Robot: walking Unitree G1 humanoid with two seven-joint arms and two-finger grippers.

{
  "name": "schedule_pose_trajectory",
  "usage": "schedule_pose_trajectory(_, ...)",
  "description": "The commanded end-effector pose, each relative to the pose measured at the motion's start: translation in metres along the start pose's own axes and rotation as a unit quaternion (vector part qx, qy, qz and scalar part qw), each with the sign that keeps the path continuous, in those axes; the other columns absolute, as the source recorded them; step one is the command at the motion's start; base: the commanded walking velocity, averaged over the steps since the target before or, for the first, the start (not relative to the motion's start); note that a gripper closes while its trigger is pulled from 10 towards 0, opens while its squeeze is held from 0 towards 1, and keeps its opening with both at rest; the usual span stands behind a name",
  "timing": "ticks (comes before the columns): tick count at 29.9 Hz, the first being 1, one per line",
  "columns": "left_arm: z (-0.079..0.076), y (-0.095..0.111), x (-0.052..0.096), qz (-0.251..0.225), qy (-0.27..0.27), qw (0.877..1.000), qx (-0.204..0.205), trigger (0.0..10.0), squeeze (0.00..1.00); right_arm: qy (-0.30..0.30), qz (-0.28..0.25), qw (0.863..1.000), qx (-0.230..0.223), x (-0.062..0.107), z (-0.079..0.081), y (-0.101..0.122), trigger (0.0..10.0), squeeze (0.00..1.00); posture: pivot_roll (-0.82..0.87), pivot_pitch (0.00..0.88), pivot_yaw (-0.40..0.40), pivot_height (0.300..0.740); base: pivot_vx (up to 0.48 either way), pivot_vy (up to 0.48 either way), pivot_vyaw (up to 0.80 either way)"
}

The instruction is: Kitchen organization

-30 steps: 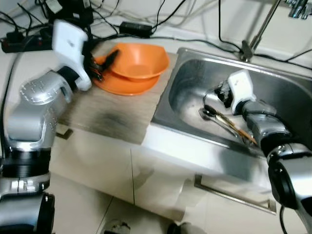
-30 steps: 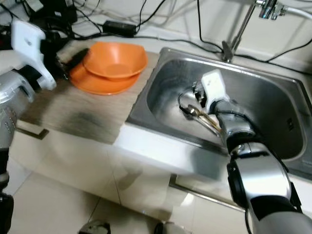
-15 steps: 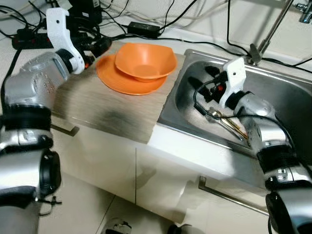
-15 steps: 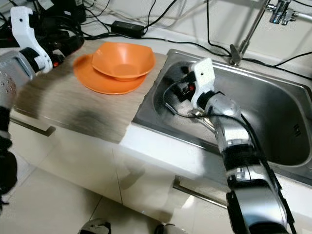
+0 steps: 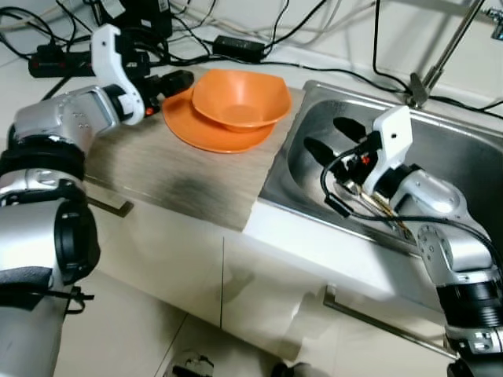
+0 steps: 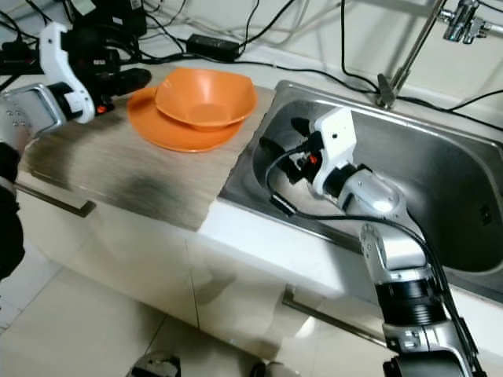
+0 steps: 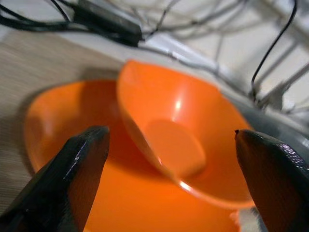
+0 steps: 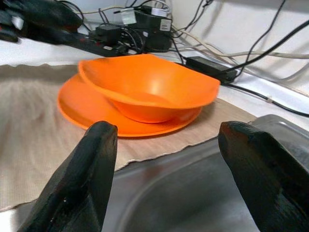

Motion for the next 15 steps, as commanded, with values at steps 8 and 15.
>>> schedule_pose_trajectory(8,-0.015,-0.011,-0.017,0.018,-0.023,0.999,0.011,10.0,0.0,-0.012,0.009,1.0,-0.006,0.006,0.005,0.007,10.0,0.0,0.0,0.019,-0.028,0.74,0.0,0.0,0.0)
schedule_pose_trajectory(15,-0.012,-0.026,-0.025,0.018,0.005,1.0,0.02,8.7,0.0,-0.019,0.015,1.0,-0.009,0.007,0.008,0.007,10.0,0.0,-0.01,0.02,-0.019,0.74,0.0,0.0,0.0)
Point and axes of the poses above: a point about 5 cm out from each wrist's last joint towards the gripper, its own x axis pointing back from the gripper into the wrist, its own y axis along the axis of the wrist's last joint, z = x × y, the point moved 1 cm from there along -x, pointing out of the wrist towards the gripper, and after that the axes turned 11 degrees about x, right-handed, at the moved point
